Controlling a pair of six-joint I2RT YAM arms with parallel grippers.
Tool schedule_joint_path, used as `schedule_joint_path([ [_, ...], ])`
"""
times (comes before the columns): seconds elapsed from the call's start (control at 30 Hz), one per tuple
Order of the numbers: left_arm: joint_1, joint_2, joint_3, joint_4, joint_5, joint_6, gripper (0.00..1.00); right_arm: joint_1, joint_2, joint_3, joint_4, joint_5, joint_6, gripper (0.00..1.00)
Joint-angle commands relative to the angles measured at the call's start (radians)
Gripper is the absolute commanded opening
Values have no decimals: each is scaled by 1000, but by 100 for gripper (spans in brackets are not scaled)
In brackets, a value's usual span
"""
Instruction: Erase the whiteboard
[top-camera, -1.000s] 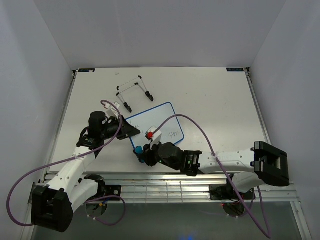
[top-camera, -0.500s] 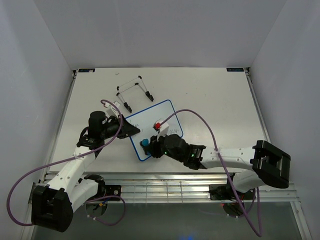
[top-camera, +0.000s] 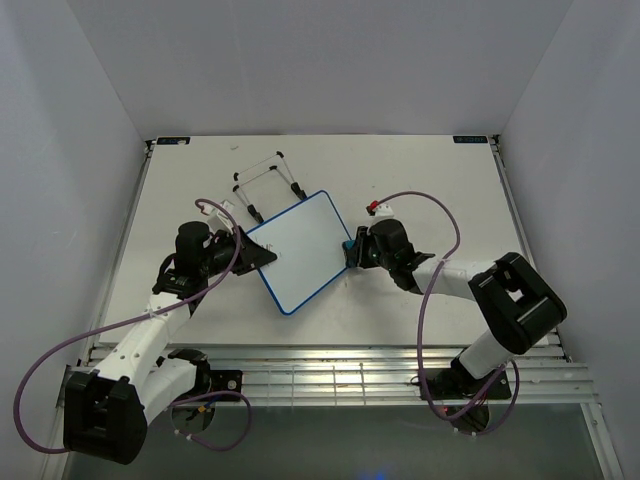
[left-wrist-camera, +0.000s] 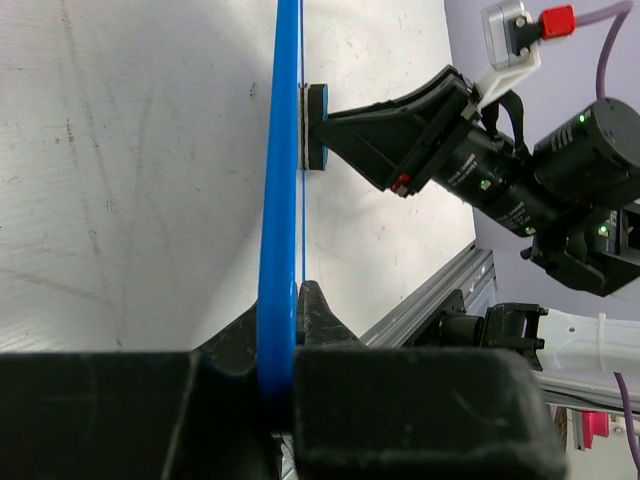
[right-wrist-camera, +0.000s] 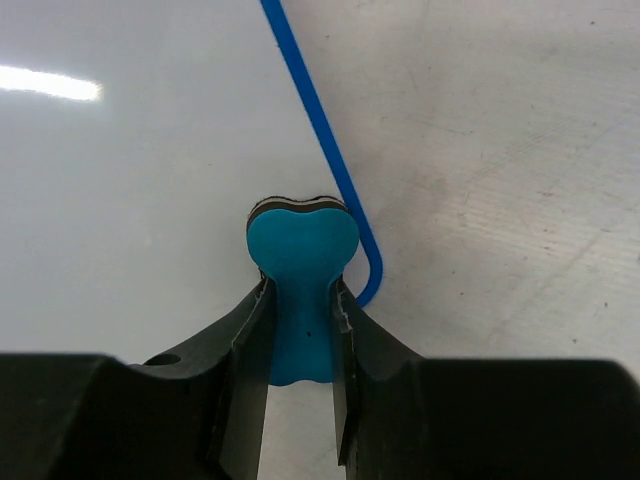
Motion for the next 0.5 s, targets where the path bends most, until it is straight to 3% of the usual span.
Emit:
schedule_joint_path([
  [0.0, -33, -33, 8, -11, 260, -38, 0, -26, 98, 39, -182, -59, -60, 21],
  [0.17, -33, -28, 5, -11, 273, -29, 0, -54, 63, 74, -212, -90, -90, 21],
  [0.27, -33, -21, 5, -11, 283, -23, 0, -54, 37, 119, -244, -194, -118, 21],
  [0.3, -33, -19, 7, -9, 283, -23, 0, -49, 30, 127, -238, -293, -121, 21],
  [0.47, -33, -2, 7, 10, 288, -30, 0, 52, -34, 130, -98, -483, -112, 20],
])
